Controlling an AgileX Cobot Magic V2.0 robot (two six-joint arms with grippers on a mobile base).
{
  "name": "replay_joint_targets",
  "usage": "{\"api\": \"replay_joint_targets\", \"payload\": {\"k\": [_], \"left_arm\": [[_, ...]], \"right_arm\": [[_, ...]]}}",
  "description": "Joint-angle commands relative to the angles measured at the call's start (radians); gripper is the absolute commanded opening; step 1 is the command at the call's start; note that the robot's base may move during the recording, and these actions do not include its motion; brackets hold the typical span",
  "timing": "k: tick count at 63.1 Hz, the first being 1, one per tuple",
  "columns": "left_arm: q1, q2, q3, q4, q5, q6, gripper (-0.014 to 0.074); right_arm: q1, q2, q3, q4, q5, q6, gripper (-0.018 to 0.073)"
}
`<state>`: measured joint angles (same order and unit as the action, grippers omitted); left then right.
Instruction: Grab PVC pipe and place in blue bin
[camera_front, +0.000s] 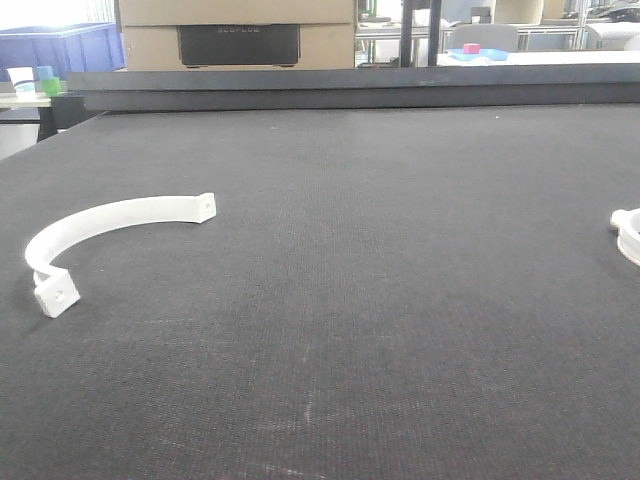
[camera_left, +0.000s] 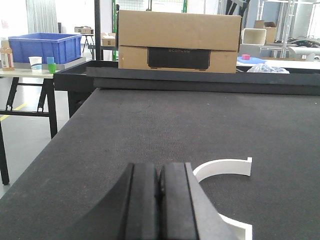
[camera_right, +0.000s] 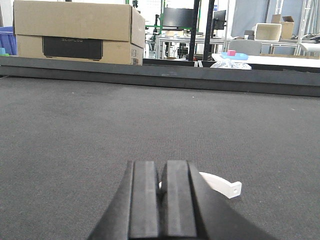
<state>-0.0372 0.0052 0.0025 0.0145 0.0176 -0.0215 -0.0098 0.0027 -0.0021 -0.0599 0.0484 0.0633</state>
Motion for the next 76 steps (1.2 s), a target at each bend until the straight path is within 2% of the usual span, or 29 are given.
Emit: {"api": "replay_joint_targets", "payload": {"k": [1, 60, 65, 69, 76], "left_arm": [[0.002, -0.005, -0.002, -0.003, -0.018, -0.006, -0.0111], [0.002, -0.005, -0.002, -0.003, -0.018, -0.006, -0.0111], [0.002, -0.005, -0.002, -0.003, -0.046, -0.006, -0.0111], [0.002, -0.005, -0.002, -0.003, -0.072, -0.006, -0.0111], [0.002, -0.005, -0.002, -0.032, -0.054, -0.006, -0.0111]], "right_arm": [[-0.007, -0.003, 0.002, -0.006, -0.013, -0.002, -0.0162], [-0.007, -0.003, 0.002, -0.006, -0.013, -0.002, -0.0162], [-0.007, -0.003, 0.002, -0.006, -0.013, -0.002, -0.0162], [-0.007, -0.003, 0.002, -0.006, -0.041, -0.002, -0.0162], [-0.007, -0.003, 0.002, 0.018, -0.196, 0.037, -0.0162]]}}
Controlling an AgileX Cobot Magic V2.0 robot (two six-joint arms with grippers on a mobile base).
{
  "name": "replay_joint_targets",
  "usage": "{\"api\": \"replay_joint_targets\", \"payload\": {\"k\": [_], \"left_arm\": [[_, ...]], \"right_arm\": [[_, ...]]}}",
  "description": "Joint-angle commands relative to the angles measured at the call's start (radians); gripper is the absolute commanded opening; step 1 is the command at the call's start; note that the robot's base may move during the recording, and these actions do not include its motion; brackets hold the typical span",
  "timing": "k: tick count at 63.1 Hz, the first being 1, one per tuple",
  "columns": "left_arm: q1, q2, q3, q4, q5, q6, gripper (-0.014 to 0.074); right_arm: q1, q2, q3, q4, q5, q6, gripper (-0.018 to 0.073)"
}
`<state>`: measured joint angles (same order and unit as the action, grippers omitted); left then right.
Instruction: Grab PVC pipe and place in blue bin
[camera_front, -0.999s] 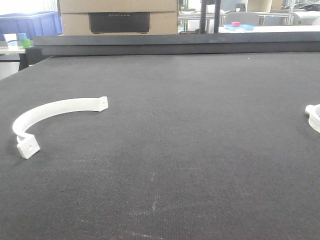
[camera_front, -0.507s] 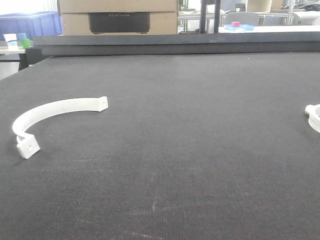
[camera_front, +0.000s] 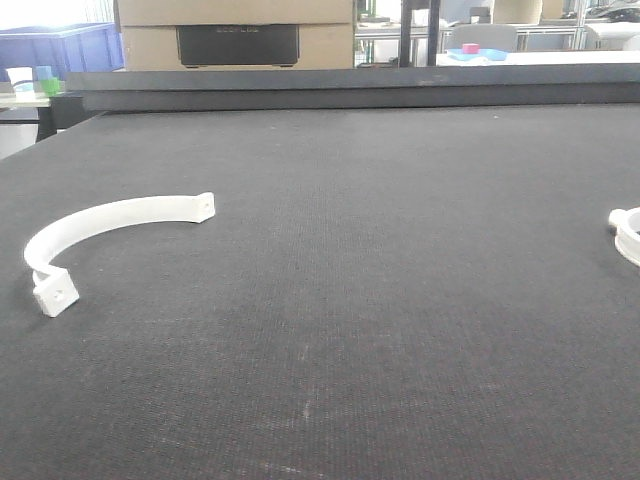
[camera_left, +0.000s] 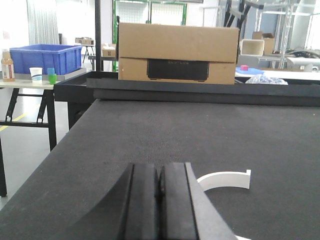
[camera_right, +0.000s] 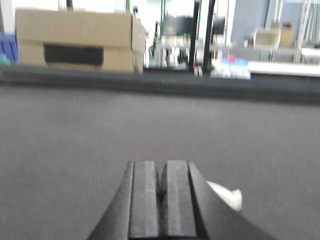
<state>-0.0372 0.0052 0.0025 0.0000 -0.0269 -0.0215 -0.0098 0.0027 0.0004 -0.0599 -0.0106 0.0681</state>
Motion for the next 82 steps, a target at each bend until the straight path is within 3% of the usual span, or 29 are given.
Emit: {"api": "replay_joint_targets", "payload": {"k": [1, 5, 17, 34, 45, 64, 76, 82], "left_arm": [[0.002, -0.005, -0.007, -0.022, -0.007, -0.006, -0.0111], [0.002, -0.005, -0.037, -0.024, 0.005, -0.006, -0.0111], [0.002, -0.005, -0.197, -0.024, 0.09, -0.006, -0.0111], [0.002, 0.144, -0.511, 0.053, 0.25, -0.006, -0.0111], [0.002, 0.302, -0.699, 0.031, 0.263, -0.006, -0.0111], [0.002, 0.573, -1.069, -0.028, 0.624, -0.006, -0.0111], [0.002, 0.742, -1.181, -0.088, 0.798, -0.006, -0.0111], [0.002, 0.815, -1.183, -0.089, 0.835, -0.006, -0.0111]], "right_arm": [[-0.007, -0.003, 0.0, 0.028, -0.158, 0.045, -0.0162], [-0.007, -0.003, 0.0, 0.06, -0.219, 0.099, -0.0162], [-0.007, -0.003, -0.043, 0.06, -0.193, 0.126, -0.0162], [-0.007, 0.04, -0.315, 0.06, -0.019, 0.124, -0.0162], [-0.007, 0.144, -0.486, 0.06, 0.028, 0.124, -0.0162], [-0.007, 0.381, -0.794, -0.019, 0.425, 0.122, -0.0162], [-0.007, 0.628, -0.915, -0.041, 0.668, 0.12, -0.0162], [-0.007, 0.734, -0.918, -0.046, 0.697, 0.12, -0.0162]]}}
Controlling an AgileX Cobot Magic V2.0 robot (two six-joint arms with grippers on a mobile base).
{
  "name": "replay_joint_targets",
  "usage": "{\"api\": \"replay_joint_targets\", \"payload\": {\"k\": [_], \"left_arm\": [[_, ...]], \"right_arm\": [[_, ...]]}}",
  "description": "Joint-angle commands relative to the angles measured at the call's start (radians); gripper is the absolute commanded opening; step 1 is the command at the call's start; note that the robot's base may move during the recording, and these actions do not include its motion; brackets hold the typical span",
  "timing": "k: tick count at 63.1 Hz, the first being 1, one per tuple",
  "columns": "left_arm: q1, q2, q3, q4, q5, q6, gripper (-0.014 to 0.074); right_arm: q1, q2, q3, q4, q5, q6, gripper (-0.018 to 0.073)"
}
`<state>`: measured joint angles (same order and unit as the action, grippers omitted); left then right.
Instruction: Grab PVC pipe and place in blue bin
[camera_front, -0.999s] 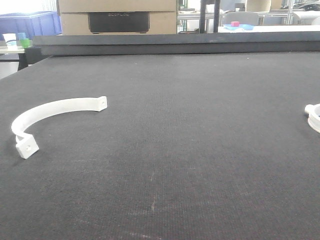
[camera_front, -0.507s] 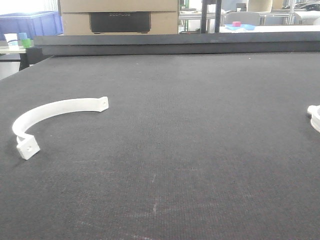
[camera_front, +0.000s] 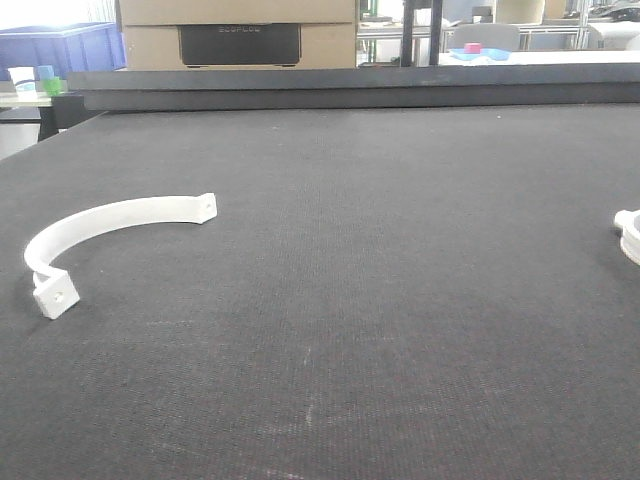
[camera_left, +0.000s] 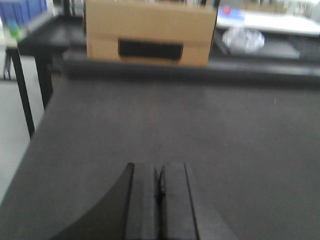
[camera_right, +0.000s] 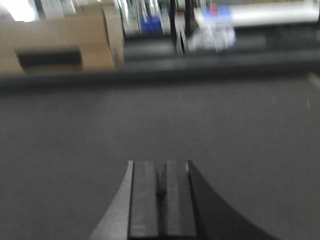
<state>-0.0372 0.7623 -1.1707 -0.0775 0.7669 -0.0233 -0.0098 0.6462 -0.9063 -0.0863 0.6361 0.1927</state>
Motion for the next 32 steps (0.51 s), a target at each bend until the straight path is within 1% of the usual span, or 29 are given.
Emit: {"api": "replay_joint_targets", "payload": {"k": [1, 11, 24, 32], "left_arm": [[0.002, 0.067, -0.008, -0.012, 0.041, -0.004, -0.0111], [0.002, 0.176, 0.004, -0.014, 0.04, -0.004, -0.0111], [0.002, 0.314, 0.004, -0.007, -0.02, -0.004, -0.0111], [0.002, 0.385, 0.004, -0.007, -0.03, -0.004, -0.0111]], "right_arm": [[-0.007, 0.106, -0.011, -0.02, 0.053, -0.004, -0.0162], [-0.007, 0.243, -0.011, -0.02, 0.054, -0.004, -0.0162], [-0.007, 0.36, -0.011, -0.011, 0.04, -0.004, -0.0162], [-0.007, 0.423, -0.011, -0.011, -0.002, -0.004, -0.0162]]}}
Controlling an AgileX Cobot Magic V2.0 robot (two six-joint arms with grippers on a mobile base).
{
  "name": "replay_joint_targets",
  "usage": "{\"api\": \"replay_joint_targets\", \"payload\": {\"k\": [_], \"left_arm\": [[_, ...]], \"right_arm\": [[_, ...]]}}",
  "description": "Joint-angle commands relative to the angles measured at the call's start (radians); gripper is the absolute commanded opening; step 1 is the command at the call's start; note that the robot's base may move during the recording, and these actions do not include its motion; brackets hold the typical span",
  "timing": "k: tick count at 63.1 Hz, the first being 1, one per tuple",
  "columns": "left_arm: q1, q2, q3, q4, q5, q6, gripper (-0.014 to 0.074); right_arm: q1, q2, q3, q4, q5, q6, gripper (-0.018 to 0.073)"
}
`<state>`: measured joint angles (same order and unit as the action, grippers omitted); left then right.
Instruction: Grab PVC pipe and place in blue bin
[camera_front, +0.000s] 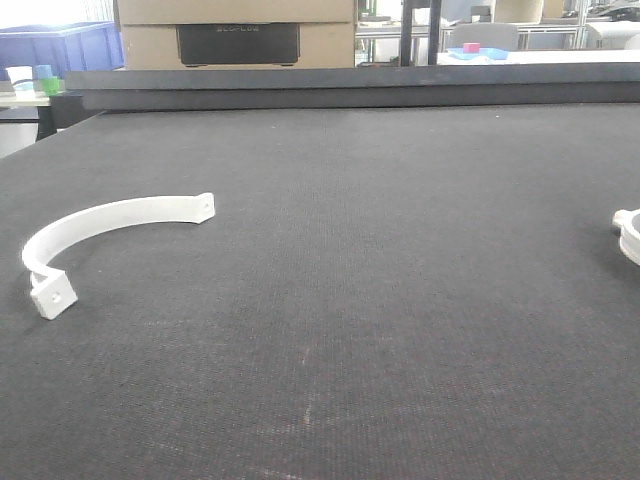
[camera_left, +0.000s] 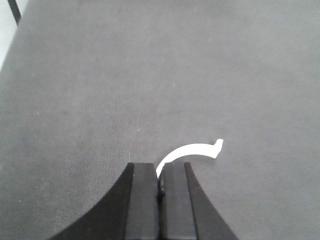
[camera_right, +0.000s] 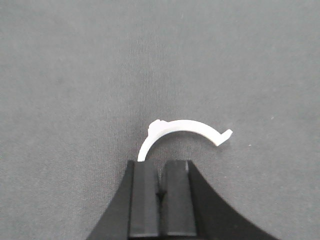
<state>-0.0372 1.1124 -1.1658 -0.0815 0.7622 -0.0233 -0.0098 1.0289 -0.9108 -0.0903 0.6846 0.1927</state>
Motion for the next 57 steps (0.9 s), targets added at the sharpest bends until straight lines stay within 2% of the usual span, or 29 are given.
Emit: {"api": "replay_joint_targets", "payload": {"k": [1, 10, 17, 23, 34, 42, 52, 57], "left_arm": [[0.002, 0.047, -0.001, -0.003, -0.025, -0.004, -0.0111], [0.002, 0.116, -0.001, -0.03, -0.025, -0.004, -0.0111], [0.002, 0.16, -0.001, -0.069, -0.025, -0.004, -0.0111], [0.002, 0.184, -0.001, -0.072, -0.021, -0.004, -0.0111], [0.002, 0.201, -0.001, -0.072, -0.015, -0.004, -0.0111], [0.002, 0.201, -0.001, -0.072, -0.015, -0.004, -0.0111], [0.002, 0.201, -0.001, -0.072, -0.01, -0.004, -0.0111], [0.002, 0.201, -0.001, -0.072, -0.01, -0.004, -0.0111]], "right_arm": [[-0.007, 0.049, -0.007, -0.007, -0.057, -0.004, -0.0162], [-0.007, 0.139, -0.007, -0.007, -0.128, -0.004, -0.0162], [-0.007, 0.225, -0.007, -0.007, -0.117, -0.004, -0.0162], [-0.007, 0.293, -0.021, -0.007, -0.099, -0.004, -0.0162], [-0.007, 0.398, -0.149, -0.005, 0.035, 0.005, -0.0162], [-0.007, 0.501, -0.288, -0.004, 0.186, 0.076, -0.0162], [-0.007, 0.617, -0.409, 0.063, 0.29, 0.08, -0.0162], [-0.007, 0.661, -0.44, 0.074, 0.297, 0.08, -0.0162]]}}
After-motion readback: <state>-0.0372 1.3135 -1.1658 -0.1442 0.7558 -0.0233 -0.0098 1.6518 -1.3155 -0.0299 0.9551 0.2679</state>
